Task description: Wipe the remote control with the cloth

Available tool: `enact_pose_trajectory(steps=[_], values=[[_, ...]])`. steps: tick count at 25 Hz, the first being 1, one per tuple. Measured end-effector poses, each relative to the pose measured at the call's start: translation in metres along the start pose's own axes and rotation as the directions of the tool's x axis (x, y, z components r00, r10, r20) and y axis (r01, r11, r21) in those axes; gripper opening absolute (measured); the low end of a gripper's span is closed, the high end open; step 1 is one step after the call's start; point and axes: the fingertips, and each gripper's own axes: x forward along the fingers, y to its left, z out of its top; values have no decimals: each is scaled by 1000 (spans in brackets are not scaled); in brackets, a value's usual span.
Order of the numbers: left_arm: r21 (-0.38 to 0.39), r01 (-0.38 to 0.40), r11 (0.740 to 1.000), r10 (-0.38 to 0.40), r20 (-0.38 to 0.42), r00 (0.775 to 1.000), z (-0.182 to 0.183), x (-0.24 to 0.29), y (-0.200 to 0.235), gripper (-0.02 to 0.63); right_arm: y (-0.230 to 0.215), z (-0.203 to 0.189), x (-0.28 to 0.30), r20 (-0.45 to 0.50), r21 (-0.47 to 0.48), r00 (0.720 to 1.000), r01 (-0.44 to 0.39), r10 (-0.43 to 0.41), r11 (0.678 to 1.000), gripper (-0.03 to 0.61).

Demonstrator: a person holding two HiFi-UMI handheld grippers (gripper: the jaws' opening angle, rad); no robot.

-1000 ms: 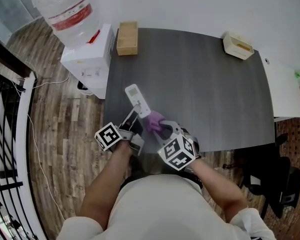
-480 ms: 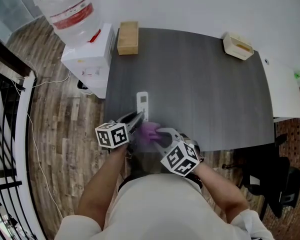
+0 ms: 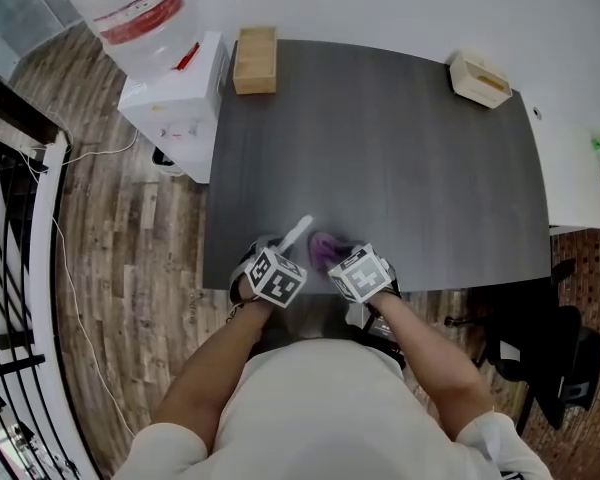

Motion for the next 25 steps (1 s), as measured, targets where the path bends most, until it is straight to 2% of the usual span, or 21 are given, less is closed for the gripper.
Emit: enact_pose_trajectory(steps=[2, 7, 9, 12, 14, 16, 20, 23, 25], values=[[44, 19, 999, -19, -4, 1000, 2, 1, -14, 92, -2, 0, 1, -5, 39, 1000, -3, 3, 999, 89], [94, 124, 988, -123, -7, 992, -1, -3, -45, 112, -15, -4, 4, -13, 81, 1000, 9, -8, 997, 89], [135, 178, 975, -179, -5, 984, -2, -6, -58, 167, -20, -4, 1, -15, 104, 1000, 26, -24, 994, 89], [228, 258, 939, -266, 4, 964, -7, -15, -79, 179, -25, -7, -3, -21, 135, 999, 45, -43, 990, 89], [264, 268, 926, -281, 13, 960, -12, -19, -85, 179, -30, -6, -7, -20, 144, 998, 60, -58, 988, 89], [283, 243, 928, -256, 11, 967, -18, -19, -81, 179, -36, -3, -10, -19, 144, 997, 79, -77, 986, 89], [299, 200, 933, -200, -31, 979, -32, -9, -68, 179, -57, 17, -12, -3, 99, 992, 128, -129, 987, 89], [279, 216, 936, -212, -47, 976, -37, -3, -67, 178, -55, 39, -2, 6, -12, 992, 123, -123, 992, 89], [270, 227, 936, -221, -53, 974, -37, 0, -70, 178, -42, 40, 7, -19, -102, 995, 92, -94, 990, 89]])
